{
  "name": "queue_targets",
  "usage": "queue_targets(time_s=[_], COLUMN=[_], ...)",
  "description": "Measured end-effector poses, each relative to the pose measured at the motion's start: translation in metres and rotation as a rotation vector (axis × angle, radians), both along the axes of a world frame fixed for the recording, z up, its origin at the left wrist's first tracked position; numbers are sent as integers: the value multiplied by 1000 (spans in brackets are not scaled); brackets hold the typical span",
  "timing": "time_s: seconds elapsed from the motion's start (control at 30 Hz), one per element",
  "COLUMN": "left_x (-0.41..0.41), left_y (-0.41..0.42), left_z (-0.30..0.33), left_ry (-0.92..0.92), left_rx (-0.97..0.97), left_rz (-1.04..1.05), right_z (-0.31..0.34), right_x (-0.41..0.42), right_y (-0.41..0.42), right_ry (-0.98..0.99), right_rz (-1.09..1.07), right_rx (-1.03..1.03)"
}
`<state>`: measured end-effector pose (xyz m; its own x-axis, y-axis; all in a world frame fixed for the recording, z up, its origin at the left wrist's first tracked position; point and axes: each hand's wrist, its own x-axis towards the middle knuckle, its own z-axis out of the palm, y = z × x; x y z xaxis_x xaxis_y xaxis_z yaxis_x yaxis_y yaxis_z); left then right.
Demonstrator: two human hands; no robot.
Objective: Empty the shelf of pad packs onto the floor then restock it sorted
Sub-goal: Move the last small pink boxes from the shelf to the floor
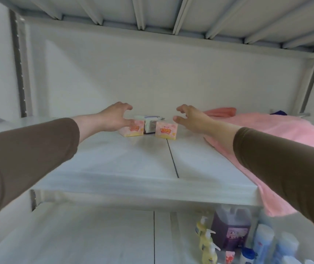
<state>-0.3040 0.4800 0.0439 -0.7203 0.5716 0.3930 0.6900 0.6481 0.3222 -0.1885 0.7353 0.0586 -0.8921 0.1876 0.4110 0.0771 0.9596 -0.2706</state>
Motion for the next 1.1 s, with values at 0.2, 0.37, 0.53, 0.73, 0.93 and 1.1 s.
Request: queue_targets(time_s=[0.2, 0.37, 0.53, 0.73, 0.93, 1.1], left_x=[-56, -92, -115, -124, -108, -70], left_y=[27, 39, 47, 50, 30, -4], left_z=[-2, -9, -20, -18, -14, -7], left_ry=[-74, -160, -264, -234, -246, -242], left_rx=[-6, -56, -97, -107, -16, 11], left_rz=[115, 197, 219, 235, 160, 73], right_z=[-2, -11, -18, -19, -17, -13], right_x=[-73, -114, -133, -142, -123, -71], right_y=[38, 59, 76, 84, 66, 31], right_ry=[-133, -273, -369, -335, -289, -236], right_rz=[25, 44, 81, 149, 180, 194], right_rx=[31, 53, -96, -331, -348, -352])
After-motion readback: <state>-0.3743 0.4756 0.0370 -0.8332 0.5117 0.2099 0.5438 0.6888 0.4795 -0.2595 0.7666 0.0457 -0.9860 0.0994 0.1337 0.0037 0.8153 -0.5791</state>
